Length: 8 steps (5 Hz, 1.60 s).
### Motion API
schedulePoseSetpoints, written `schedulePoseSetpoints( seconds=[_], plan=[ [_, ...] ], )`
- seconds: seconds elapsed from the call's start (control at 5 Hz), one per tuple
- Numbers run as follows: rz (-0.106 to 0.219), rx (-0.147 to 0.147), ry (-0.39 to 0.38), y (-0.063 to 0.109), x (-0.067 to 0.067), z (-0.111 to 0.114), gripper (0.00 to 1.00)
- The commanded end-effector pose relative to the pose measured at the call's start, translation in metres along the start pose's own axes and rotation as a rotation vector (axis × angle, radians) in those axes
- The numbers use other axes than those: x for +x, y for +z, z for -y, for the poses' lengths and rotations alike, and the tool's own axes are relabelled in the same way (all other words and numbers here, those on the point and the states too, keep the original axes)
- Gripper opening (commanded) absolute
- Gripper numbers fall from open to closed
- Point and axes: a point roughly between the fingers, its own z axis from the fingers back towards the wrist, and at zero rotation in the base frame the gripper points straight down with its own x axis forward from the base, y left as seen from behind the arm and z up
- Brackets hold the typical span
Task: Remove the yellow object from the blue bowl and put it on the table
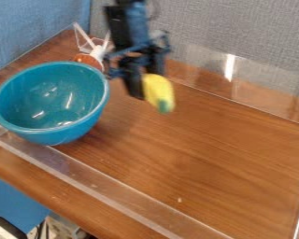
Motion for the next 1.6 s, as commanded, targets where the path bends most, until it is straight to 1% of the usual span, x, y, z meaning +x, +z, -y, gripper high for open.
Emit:
schedulePoseSetpoints(
  seconds=[0.0, 0.2, 0.4, 0.6, 0.8, 1.2, 1.4],
  plan=[
    [0.041, -0.024, -0.093, -0.011, -0.033, 0.013, 0.00],
    [0.071, -0.040, -0.134, -0.030, -0.037, 0.013, 0.00],
    [0.125, -0.061, -0.197, -0.036, -0.025, 0.009, 0.00],
    [0.177, -0.087, -0.211, -0.037, -0.009, 0.005, 0.00],
    [0.210, -0.111, -0.211, -0.037, 0.008, 0.003, 0.00],
    [0.218, -0.125, -0.161, -0.029, 0.012, -0.017, 0.00],
    [0.224, -0.119, -0.153, -0.032, 0.014, -0.024, 0.00]
  ],
)
